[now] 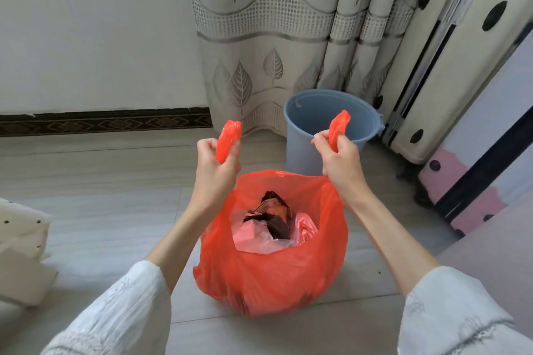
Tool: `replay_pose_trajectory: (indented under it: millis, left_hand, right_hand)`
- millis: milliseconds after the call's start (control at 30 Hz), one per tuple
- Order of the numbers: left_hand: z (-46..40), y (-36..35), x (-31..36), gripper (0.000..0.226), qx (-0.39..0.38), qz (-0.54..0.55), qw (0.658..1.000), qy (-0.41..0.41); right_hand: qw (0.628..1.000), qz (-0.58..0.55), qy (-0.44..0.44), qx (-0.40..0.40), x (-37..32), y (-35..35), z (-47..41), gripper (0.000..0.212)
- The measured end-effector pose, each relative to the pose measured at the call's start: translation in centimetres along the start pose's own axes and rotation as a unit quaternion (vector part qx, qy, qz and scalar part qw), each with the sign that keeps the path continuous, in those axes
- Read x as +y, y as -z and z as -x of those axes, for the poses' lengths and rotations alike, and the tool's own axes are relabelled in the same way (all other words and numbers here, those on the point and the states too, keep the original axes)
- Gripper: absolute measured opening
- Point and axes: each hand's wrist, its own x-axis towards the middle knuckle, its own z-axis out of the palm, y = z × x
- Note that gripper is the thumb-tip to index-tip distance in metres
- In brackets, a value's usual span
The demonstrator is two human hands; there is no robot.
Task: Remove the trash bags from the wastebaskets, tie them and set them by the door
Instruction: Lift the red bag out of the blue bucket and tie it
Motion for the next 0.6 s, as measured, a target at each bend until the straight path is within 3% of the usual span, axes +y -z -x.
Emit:
replay_pose_trajectory:
  millis: [100,167,300,400,533,600]
  left_hand:
    - [0.0,0.6,0.0,0.033,0.004,0.092,0.995,0.038]
    - [0.2,1.0,-0.7,0.044,-0.013,0.082,0.996,0.04]
    - [0.6,2.1,-3.4,0.064,-0.088,-0.037,0.995,0.005]
    - [0.8,2.7,-5.1,0.046,-0.145,-0.089,0.985,0.005]
    - [1.4,3.6,-7.6,0.036,-0.166,-0.098,0.981,0.029]
    - [1.5,3.8,-8.3,0.023,-0.169,-0.097,0.981,0.025]
  right_hand:
    - [0.999,-0.031,0.006,-0.008,-0.1,-0.4,0.4,0.018]
    - [0.998,0.018,0.051,0.013,1.0,-0.5,1.3,0.008]
    - [0.966,0.201,0.164,-0.005,4.6,0.5,3.1,0.05]
    - [0.97,0.2,0.132,-0.043,5.7,1.0,3.9,0.06]
    - [0.959,0.254,0.095,-0.08,6.2,-0.6,4.0,0.115]
    - [0.958,0.267,0.054,-0.095,6.1,-1.7,3.2,0.125]
